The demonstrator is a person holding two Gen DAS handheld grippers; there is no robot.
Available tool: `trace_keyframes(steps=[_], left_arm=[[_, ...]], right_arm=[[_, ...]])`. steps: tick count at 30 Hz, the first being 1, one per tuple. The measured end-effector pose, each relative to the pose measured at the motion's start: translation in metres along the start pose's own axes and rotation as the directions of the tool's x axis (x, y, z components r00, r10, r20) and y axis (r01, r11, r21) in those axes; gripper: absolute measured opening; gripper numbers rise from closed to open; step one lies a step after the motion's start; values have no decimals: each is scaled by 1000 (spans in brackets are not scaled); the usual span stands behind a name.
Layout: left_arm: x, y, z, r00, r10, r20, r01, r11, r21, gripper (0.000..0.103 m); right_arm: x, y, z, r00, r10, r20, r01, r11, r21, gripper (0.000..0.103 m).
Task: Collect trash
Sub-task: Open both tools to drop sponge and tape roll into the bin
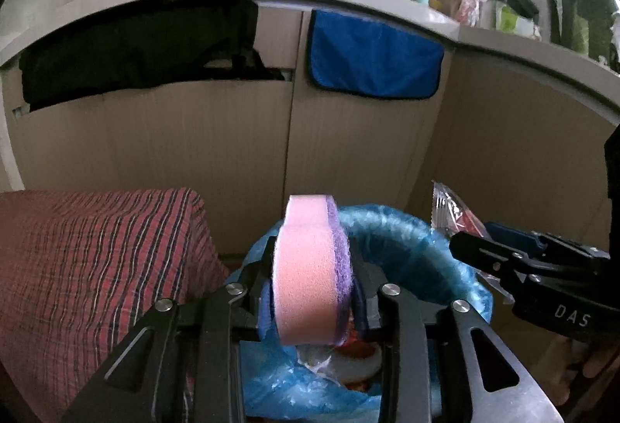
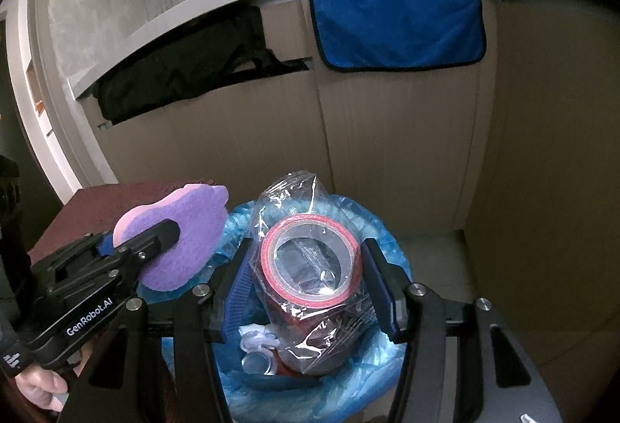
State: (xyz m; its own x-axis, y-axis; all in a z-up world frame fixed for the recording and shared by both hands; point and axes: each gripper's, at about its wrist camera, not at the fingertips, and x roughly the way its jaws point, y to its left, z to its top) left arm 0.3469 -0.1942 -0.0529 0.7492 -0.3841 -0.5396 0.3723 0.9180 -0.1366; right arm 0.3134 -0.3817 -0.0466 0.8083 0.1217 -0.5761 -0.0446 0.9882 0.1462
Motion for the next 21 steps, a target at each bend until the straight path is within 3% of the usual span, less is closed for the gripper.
trace_keyframes(steps=[1,6,12,21], left_arm=[[2,-1,-1,1000,8,-14,-8,1000,8,49],[-2,-1,-1,1000,-19,-10,19,1000,6,61],[-14,14,3,1000,-8,-11,7,998,-61,61],[-69,24,1,998,52,44,-50,998,-44,61]], right_arm=[[1,0,0,1000,-3,-6,3,1000,0,54],[7,2,-5,998,-45,-38,45,999,-6,62],[-4,9,-6,1000,-20,-13,20,1000,-22,62],[-30,26,-5,1000,-19,23,19,1000,4,62]])
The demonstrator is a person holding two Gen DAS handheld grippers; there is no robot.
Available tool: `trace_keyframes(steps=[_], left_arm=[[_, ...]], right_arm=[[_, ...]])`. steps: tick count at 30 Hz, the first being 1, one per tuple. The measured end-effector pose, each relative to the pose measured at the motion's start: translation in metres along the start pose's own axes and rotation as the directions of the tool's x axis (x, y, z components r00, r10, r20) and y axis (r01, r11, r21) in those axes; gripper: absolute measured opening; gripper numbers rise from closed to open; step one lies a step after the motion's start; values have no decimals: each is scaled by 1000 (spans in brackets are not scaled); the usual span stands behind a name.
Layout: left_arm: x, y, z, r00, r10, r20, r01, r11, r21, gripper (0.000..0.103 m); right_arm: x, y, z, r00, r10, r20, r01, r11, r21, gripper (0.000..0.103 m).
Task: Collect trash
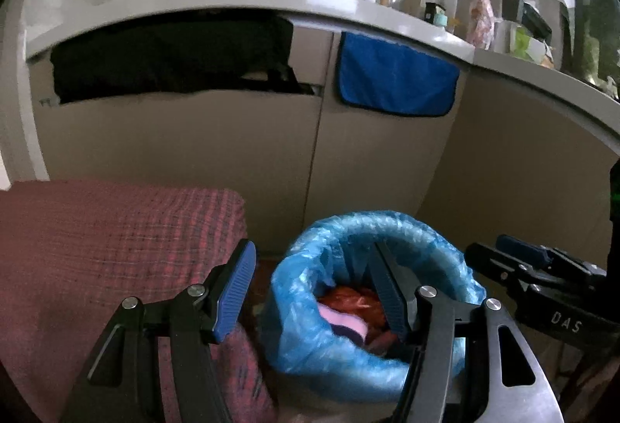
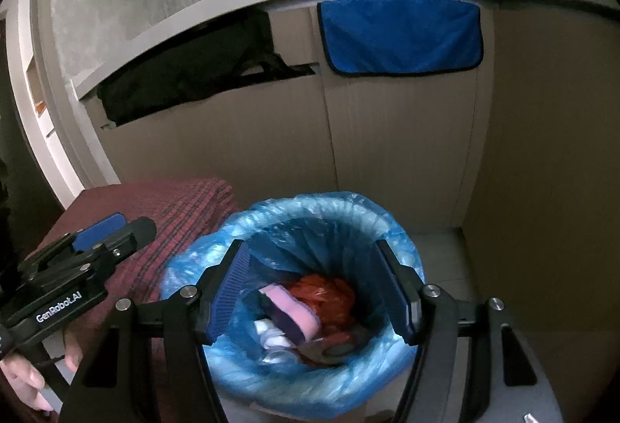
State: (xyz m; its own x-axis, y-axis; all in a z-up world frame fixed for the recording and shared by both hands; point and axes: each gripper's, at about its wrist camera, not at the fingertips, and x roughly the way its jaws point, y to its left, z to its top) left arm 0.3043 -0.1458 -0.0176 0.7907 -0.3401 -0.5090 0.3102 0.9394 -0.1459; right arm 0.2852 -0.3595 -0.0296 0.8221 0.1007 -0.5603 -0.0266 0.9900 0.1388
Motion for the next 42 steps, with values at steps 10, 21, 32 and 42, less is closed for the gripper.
trace_keyframes(steps=[10,21,32,42], left_arm=[[-96,9,-25,993,98,59,-101,994,39,61],[-192,13,-74,986,142,89,-148,988,54,61],[-272,8,-112,961,196,193,-217,972,91,61],[-292,10,-129,960,219,176,-234,970,67,61]], right_arm=[[-65,50,-32,999,33,27,-34,999,4,63],[-148,109,-76,993,45,113,-35,996,-87,65],[-204,146,-122,983,66,171,-37,985,-168,65],[-226,149,-143,975,48,217,-14,988,-157,66]])
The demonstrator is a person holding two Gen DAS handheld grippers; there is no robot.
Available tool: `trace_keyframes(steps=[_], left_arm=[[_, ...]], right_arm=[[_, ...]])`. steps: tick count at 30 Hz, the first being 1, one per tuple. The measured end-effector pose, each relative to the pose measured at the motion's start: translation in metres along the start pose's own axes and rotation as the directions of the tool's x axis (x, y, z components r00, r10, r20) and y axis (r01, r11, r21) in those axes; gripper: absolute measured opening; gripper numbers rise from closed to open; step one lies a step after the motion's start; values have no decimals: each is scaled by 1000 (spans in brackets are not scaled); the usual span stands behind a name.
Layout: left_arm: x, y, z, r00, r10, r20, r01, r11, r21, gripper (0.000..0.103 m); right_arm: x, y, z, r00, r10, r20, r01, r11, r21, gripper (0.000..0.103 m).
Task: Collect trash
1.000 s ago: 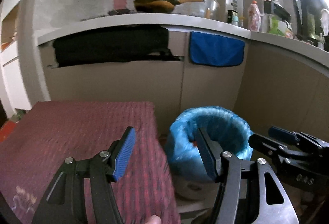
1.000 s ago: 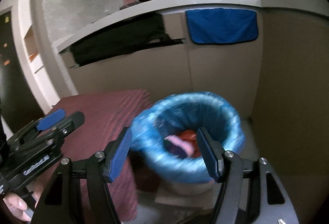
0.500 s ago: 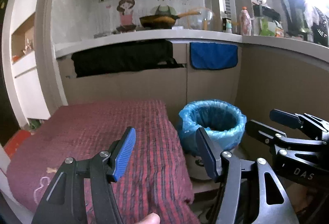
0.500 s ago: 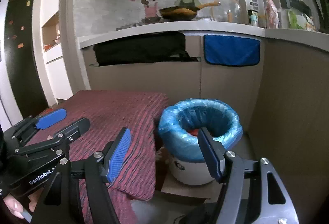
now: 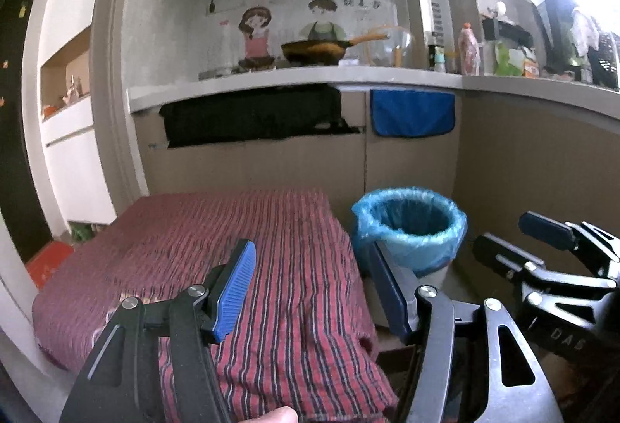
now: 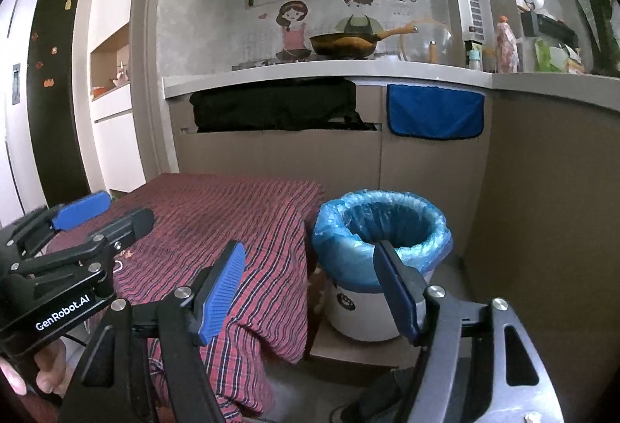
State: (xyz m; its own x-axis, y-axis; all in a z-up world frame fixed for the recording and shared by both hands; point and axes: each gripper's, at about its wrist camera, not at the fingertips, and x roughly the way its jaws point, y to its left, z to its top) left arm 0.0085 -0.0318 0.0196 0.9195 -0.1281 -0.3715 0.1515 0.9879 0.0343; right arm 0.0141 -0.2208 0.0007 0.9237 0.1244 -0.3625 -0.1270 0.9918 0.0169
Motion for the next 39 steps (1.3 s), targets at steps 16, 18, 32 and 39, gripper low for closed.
trace_keyframes(steps=[16,18,32,39], left_arm=[[-22,6,-7,997,75,23,-74,997,-29,61],[-23,6,-7,997,73,24,-73,997,-29,61],[-24,9,-10,998,57,0,-57,998,-22,61],[-23,8,-10,998,56,-3,-56,998,-23,61]], right_arm=[[-11,1,-10,1000,-20,7,20,1000,-3,67],[-12,2,-10,1000,-25,14,25,1000,-5,67],[-15,4,-13,1000,-22,3,22,1000,-8,67],[-15,4,-11,1000,-20,-5,20,1000,-5,67]])
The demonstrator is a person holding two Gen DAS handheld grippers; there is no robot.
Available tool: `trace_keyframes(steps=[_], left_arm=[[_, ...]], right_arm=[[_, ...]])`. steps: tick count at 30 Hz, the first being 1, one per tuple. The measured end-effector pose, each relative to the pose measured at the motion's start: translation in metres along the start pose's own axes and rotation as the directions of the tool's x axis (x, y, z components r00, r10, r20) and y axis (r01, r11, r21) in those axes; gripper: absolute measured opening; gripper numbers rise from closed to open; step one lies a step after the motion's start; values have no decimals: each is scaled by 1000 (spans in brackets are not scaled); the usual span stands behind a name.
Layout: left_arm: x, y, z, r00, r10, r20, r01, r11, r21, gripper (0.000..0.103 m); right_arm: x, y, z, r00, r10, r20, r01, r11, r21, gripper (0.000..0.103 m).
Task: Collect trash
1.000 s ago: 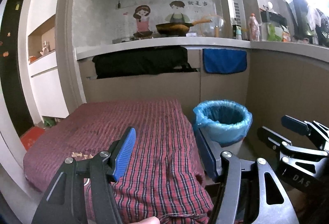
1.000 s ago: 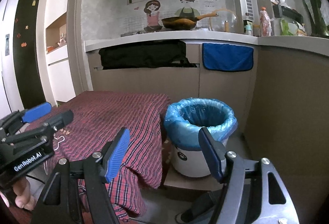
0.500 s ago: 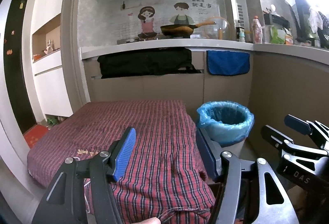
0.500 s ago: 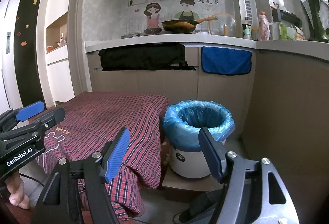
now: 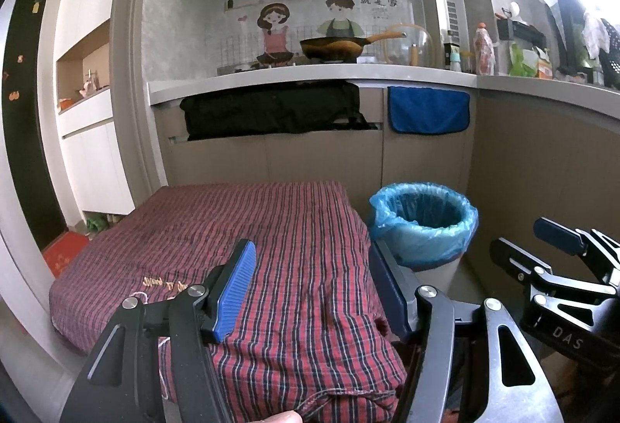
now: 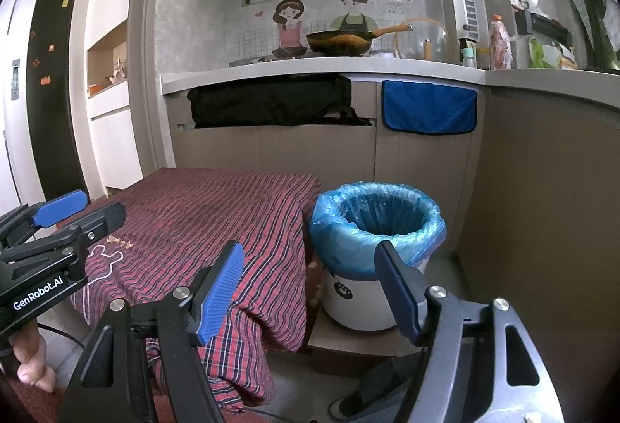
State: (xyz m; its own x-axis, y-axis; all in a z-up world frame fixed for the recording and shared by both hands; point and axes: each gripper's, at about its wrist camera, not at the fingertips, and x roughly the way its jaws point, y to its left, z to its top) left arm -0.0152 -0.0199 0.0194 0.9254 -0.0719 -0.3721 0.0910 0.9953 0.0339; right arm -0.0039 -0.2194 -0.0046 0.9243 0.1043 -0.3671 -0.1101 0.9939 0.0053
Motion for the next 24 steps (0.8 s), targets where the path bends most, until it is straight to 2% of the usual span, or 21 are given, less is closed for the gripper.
trace_keyframes(steps=[24], left_arm=[[5,0,-2,1000,-2,-12,2,1000,-7,61]], right_arm=[[3,-4,1,1000,3,-8,-3,1000,5,67]])
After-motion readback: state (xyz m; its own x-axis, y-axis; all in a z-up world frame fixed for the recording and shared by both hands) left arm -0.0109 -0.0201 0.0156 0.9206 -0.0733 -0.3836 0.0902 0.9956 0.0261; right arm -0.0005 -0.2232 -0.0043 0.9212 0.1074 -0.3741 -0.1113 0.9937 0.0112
